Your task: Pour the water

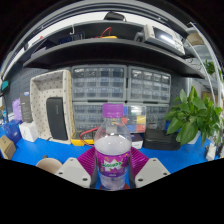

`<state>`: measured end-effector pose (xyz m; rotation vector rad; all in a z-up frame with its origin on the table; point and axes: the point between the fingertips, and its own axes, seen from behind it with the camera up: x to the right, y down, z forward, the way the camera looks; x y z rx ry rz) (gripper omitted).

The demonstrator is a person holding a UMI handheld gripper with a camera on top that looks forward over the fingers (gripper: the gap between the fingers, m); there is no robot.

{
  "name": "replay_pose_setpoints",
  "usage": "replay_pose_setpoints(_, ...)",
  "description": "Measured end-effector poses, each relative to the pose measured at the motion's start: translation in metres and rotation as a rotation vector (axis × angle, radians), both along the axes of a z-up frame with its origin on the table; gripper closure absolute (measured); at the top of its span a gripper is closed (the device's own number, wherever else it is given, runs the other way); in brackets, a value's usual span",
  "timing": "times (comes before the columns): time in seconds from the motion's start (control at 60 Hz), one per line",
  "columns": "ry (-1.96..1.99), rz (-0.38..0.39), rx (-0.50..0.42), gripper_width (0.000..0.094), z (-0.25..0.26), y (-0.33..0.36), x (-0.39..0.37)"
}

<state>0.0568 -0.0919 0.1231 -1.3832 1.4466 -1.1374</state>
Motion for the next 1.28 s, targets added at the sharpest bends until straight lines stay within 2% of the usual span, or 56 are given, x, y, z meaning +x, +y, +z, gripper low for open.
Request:
replay_pose_setpoints(0.133,0.028,-0.016,0.007,0.0408,-0.003,-0.003,-0.001)
replay_pose_setpoints(0.167,0.066,-0.026,0.0,0.0347,-0.009,-0.004,-0.002)
replay_pose_setpoints(0.183,0.084,-0.029,-0.007,0.0281,-0.013,-0.005,-0.004)
replay_pose_setpoints(0.233,0.123,-0.034,-0.022,0.0219,-0.021,-0.006,-0.01)
replay_pose_setpoints(0.517,0.178,-0.052,0.012,0.0222,-0.019,0.01,-0.089)
replay_pose_setpoints(0.7,0.192,-0.032,0.006,0.0219,0.02,0.039,-0.148)
replay_pose_setpoints(0.917,0.142,0.022,0.016,0.022,0.071,0.085,-0.181)
replay_pose_setpoints(1.283,0.091,0.122,0.039,0.022,0.1,0.15,-0.204)
